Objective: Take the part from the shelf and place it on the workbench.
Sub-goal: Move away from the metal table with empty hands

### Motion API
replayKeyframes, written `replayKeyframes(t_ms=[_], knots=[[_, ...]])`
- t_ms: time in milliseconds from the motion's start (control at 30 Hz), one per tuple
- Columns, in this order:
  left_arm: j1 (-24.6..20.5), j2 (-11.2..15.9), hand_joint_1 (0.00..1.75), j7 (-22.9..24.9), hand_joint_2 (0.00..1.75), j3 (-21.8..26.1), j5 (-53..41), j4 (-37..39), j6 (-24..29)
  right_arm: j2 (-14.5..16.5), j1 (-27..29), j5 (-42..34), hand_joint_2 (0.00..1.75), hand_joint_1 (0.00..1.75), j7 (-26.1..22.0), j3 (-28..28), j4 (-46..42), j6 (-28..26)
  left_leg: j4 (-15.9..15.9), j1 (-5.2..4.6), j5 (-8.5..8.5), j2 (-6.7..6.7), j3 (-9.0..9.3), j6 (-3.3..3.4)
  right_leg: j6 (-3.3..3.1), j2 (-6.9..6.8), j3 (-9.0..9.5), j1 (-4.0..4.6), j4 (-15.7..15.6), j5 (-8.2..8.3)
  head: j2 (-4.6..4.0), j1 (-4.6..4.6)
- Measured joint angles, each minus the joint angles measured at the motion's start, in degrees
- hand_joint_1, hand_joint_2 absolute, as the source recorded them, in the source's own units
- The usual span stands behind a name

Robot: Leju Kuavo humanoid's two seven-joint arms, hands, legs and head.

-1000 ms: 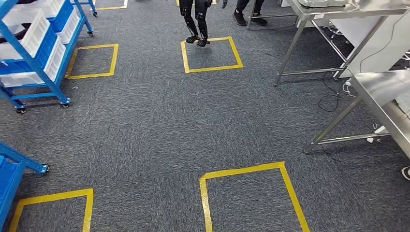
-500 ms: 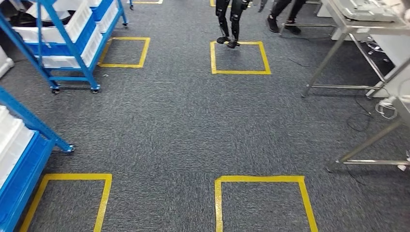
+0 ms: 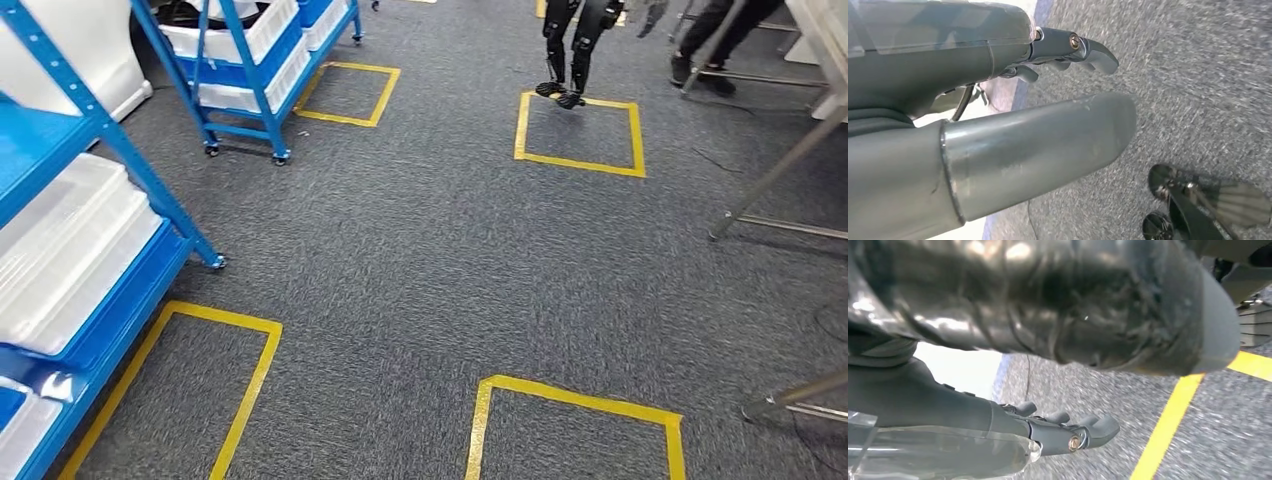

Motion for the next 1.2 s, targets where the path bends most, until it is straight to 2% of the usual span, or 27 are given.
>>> replayKeyframes(t_ms=[67,133,167,200,267,333,367,400,433,467,500,567,600,633,667,733,800,867,900,933,967,1033,1067,1100,1133,1167,1200], knots=[[-0.12,0.05,0.00,0.00,0.00,0.00,0.00,0.00,0.00,0.04,-0.08,0.00,0.00,0.00,0.00,0.00,0.00,0.00,-3.73,-0.37,0.72,1.25,1.97,0.69,0.38,-1.08,0.05,0.29,0.27,-0.26,0.00,0.02],[0.01,0.07,0.00,-0.07,0.00,0.01,-0.04,0.00,0.06,0.10,-0.37,0.00,0.00,0.00,-0.17,0.00,0.00,0.11,-4.08,-0.39,0.97,0.27,1.84,1.41,0.81,-1.88,0.12,0.40,0.33,-0.38,0.01,0.03],[0.10,0.08,0.00,-0.24,0.00,0.01,-0.11,0.00,0.15,0.12,-0.50,-0.01,0.00,0.00,-0.49,0.00,0.00,0.32,-4.36,-0.25,1.18,-0.24,1.88,1.72,1.11,-1.27,0.12,0.31,0.62,-0.69,0.00,0.04],[0.14,0.19,0.00,-0.45,0.00,0.01,-0.25,-0.02,0.21,0.17,-0.58,-0.02,0.00,0.00,-0.95,0.00,0.00,0.56,-4.66,-0.09,1.44,-0.74,1.92,2.09,1.45,0.06,-0.25,0.15,1.61,-1.53,0.00,0.06],[-0.03,0.54,0.00,-0.86,0.00,-0.01,-0.56,-0.07,0.09,0.34,-0.50,-0.04,0.00,0.00,-1.82,0.00,0.00,0.83,-5.01,0.11,1.84,-1.70,1.83,2.60,2.02,3.42,-2.63,-0.31,6.92,-4.88,0.00,0.11],[-0.21,0.97,0.00,-0.92,0.00,-0.02,-0.72,-0.15,-0.15,0.53,-0.44,-0.04,0.00,0.00,-2.08,-0.01,0.01,0.63,-4.89,0.13,1.98,-2.86,1.49,2.78,2.37,4.64,-6.08,-0.66,14.14,-8.05,0.00,0.13],[-0.24,1.12,0.00,-0.88,0.00,-0.02,-0.73,-0.19,-0.19,0.56,-0.44,-0.03,0.00,0.00,-2.08,-0.01,0.01,0.50,-4.80,0.14,2.01,-3.56,1.41,2.78,2.51,4.72,-7.00,-0.83,16.08,-8.28,0.00,0.13],[-0.23,1.23,0.00,-0.79,0.00,-0.02,-0.74,-0.22,-0.18,0.58,-0.45,-0.02,0.00,0.00,-2.05,-0.02,0.01,0.38,-4.66,0.18,2.00,-4.32,1.39,2.73,2.64,4.79,-6.87,-1.04,15.80,-7.28,0.00,0.13],[-0.22,1.29,0.00,-0.68,0.00,-0.02,-0.75,-0.24,-0.16,0.58,-0.44,-0.01,0.00,0.00,-2.01,-0.02,0.00,0.26,-4.49,0.25,1.95,-5.13,1.42,2.61,2.77,5.06,-5.76,-1.31,13.46,-5.36,0.00,0.14],[-0.21,1.32,0.00,-0.57,0.00,-0.02,-0.75,-0.24,-0.14,0.58,-0.40,0.01,0.00,0.00,-1.91,-0.02,0.01,0.17,-4.26,0.35,1.86,-5.92,1.42,2.40,2.91,5.80,-4.07,-1.64,9.74,-3.19,0.01,0.14],[-0.22,1.36,0.00,-0.46,0.00,-0.02,-0.76,-0.25,-0.10,0.59,-0.30,0.05,0.00,0.00,-1.71,-0.02,0.04,0.10,-3.89,0.37,1.75,-6.67,1.26,2.04,3.04,7.28,-2.47,-1.89,6.21,-1.65,0.01,0.14],[-0.24,1.42,0.00,-0.32,0.00,-0.02,-0.78,-0.26,-0.04,0.62,-0.18,0.20,0.00,0.00,-1.31,-0.02,0.13,0.08,-3.26,0.46,1.75,-7.93,0.61,1.20,2.95,9.50,-0.98,-2.09,2.57,-0.65,0.01,0.10],[-0.17,1.45,0.00,-0.28,0.00,-0.02,-0.78,-0.26,-0.02,0.63,-0.20,0.33,0.00,0.00,-1.14,-0.02,0.16,0.10,-3.18,0.53,1.90,-8.60,0.28,0.75,2.69,9.76,-0.95,-1.90,2.44,-0.85,0.00,0.08],[-0.07,1.45,0.00,-0.26,0.00,-0.01,-0.79,-0.26,-0.01,0.63,-0.28,0.46,0.00,0.00,-1.08,-0.02,0.17,0.10,-3.25,0.67,2.08,-9.26,-0.03,0.35,2.27,9.10,-0.99,-1.82,2.40,-0.78,0.00,0.06],[0.08,1.39,0.00,-0.26,0.00,-0.01,-0.79,-0.26,-0.02,0.63,-0.35,0.62,0.00,0.00,-1.04,-0.02,0.17,0.10,-3.16,0.77,2.05,-9.12,-0.23,0.02,1.81,8.30,-0.96,-1.74,2.26,-0.66,0.00,0.08],[0.12,1.29,0.00,-0.25,0.00,0.01,-0.78,-0.26,-0.02,0.63,-0.30,0.81,0.00,0.00,-1.03,-0.03,0.17,0.05,-0.64,0.74,0.29,-6.49,-1.47,-0.40,0.77,6.65,-0.95,-1.58,1.89,-0.34,0.00,0.03],[-0.09,1.29,0.00,-0.30,0.00,0.02,-0.76,-0.26,-0.02,0.62,-0.10,0.87,0.00,0.00,-1.03,-0.04,0.17,0.02,6.09,0.65,-3.61,-3.48,-4.30,-0.56,0.10,4.78,-1.14,-1.13,1.82,-0.25,0.00,-0.01],[-0.15,1.32,0.00,-0.45,0.00,0.02,-0.74,-0.26,-0.04,0.62,0.03,0.88,0.00,0.00,-1.02,-0.04,0.17,-0.04,12.38,0.66,-6.24,-2.87,-6.67,-0.63,-0.10,2.93,-1.33,-0.74,1.84,-0.26,-0.01,-0.01],[-0.05,1.32,0.00,-0.56,0.00,0.03,-0.73,-0.26,-0.06,0.62,0.02,0.82,0.00,0.00,-1.02,-0.05,0.17,-0.24,12.93,0.65,-6.11,-2.72,-6.50,-0.57,-0.13,2.10,-1.38,-0.60,1.85,-0.26,0.00,0.00],[0.08,1.31,0.00,-0.64,0.00,0.04,-0.72,-0.26,-0.08,0.63,-0.02,0.73,0.00,0.00,-1.02,-0.07,0.17,-0.56,11.04,0.60,-4.97,-2.47,-5.09,-0.43,-0.16,1.36,-1.36,-0.51,1.86,-0.26,0.00,0.00],[0.17,1.31,0.00,-0.74,0.00,0.05,-0.70,-0.26,-0.10,0.63,-0.07,0.62,0.00,0.00,-1.03,-0.09,0.17,-0.92,7.24,0.48,-3.23,-1.84,-2.67,-0.16,-0.15,0.65,-1.27,-0.44,1.86,-0.27,-0.01,0.00],[0.11,1.33,0.00,-0.96,0.00,0.08,-0.69,-0.27,-0.10,0.64,-0.10,0.41,0.00,0.00,-1.03,-0.14,0.17,-1.45,-0.63,-0.11,-0.93,0.47,1.78,0.60,0.01,-0.69,-1.09,-0.28,1.90,-0.33,-0.01,0.01],[0.02,1.34,0.00,-1.05,0.00,0.08,-0.68,-0.28,-0.10,0.64,-0.13,0.34,0.00,0.00,-1.04,-0.18,0.17,-1.55,-2.81,-0.42,-0.52,1.24,2.82,0.98,0.21,-1.31,-1.06,-0.22,1.93,-0.34,-0.01,0.02],[0.01,1.35,0.00,-1.10,0.00,0.09,-0.68,-0.28,-0.10,0.65,-0.21,0.26,0.00,0.00,-1.04,-0.24,0.16,-1.61,-3.59,-0.68,-0.58,1.48,3.00,1.28,0.45,-1.89,-1.04,-0.20,1.92,-0.33,-0.01,0.02],[0.10,1.35,0.00,-1.12,0.00,0.10,-0.68,-0.28,-0.09,0.67,-0.39,0.21,0.00,0.00,-1.05,-0.30,0.16,-1.64,-3.76,-0.80,-0.38,0.94,2.85,1.56,0.74,-2.41,-0.95,-0.18,1.87,-0.29,-0.01,0.02],[0.24,1.33,0.00,-1.13,0.00,0.12,-0.68,-0.28,-0.09,0.68,-0.57,0.17,0.00,0.00,-1.05,-0.36,0.15,-1.67,-4.09,-0.62,-0.09,0.38,2.96,1.85,1.09,-2.35,-0.84,-0.24,1.91,-0.36,-0.01,0.01],[0.36,1.31,0.00,-1.12,0.00,0.14,-0.68,-0.28,-0.09,0.68,-0.69,0.15,0.00,0.00,-1.05,-0.42,0.14,-1.69,-4.51,-0.41,0.25,-0.11,3.15,2.15,1.43,-1.26,-0.86,-0.33,2.27,-0.72,-0.01,0.01]])
